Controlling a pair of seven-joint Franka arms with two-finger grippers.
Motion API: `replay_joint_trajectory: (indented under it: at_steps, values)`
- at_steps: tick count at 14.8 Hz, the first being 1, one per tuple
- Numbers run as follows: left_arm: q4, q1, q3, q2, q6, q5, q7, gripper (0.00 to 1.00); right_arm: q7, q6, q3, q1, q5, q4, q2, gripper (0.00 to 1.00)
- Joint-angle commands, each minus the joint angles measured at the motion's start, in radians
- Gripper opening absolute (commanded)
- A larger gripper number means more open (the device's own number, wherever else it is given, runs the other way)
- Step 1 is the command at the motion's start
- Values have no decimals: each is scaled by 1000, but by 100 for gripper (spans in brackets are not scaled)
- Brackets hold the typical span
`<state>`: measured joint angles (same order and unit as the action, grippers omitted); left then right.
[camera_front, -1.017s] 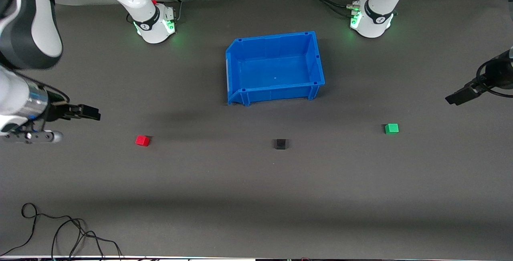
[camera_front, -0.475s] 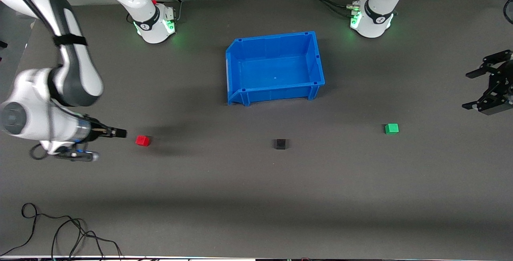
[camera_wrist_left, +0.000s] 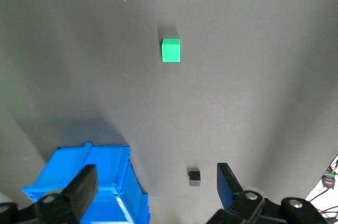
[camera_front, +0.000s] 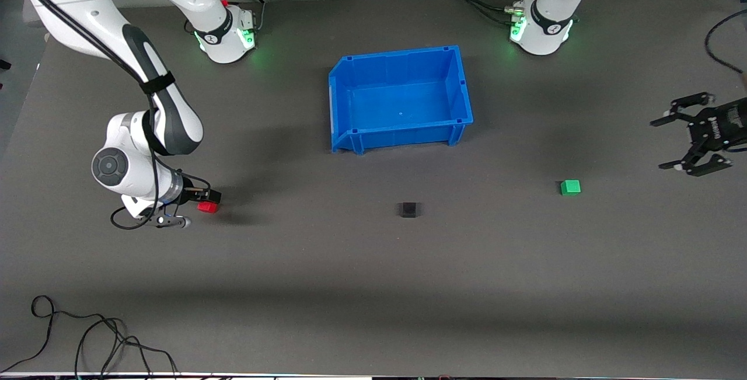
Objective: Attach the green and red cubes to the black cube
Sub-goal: 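Lower the right gripper over the red cube while the left gripper approaches green, then close the right gripper on the red cube while the left grasps green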
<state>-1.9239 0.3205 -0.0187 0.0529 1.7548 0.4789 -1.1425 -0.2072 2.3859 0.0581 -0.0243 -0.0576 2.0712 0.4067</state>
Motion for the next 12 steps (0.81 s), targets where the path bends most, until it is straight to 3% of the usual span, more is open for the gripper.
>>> replay_joint_trajectory:
  at_steps: [1,3,6,12]
  values:
    - [-144,12,-7,-22,121,81,-7,100,-104,12,-3,1,-27,-26,6,100]
    - [-178,17,-9,20,188,96,-2,100,-188,12,-1,4,-27,-26,44,99]
    - [-193,19,-9,97,259,142,106,100,-213,16,-3,34,-33,-66,87,83]
    - [-222,45,-9,237,334,279,374,100,-215,18,-11,18,-134,-98,135,83]
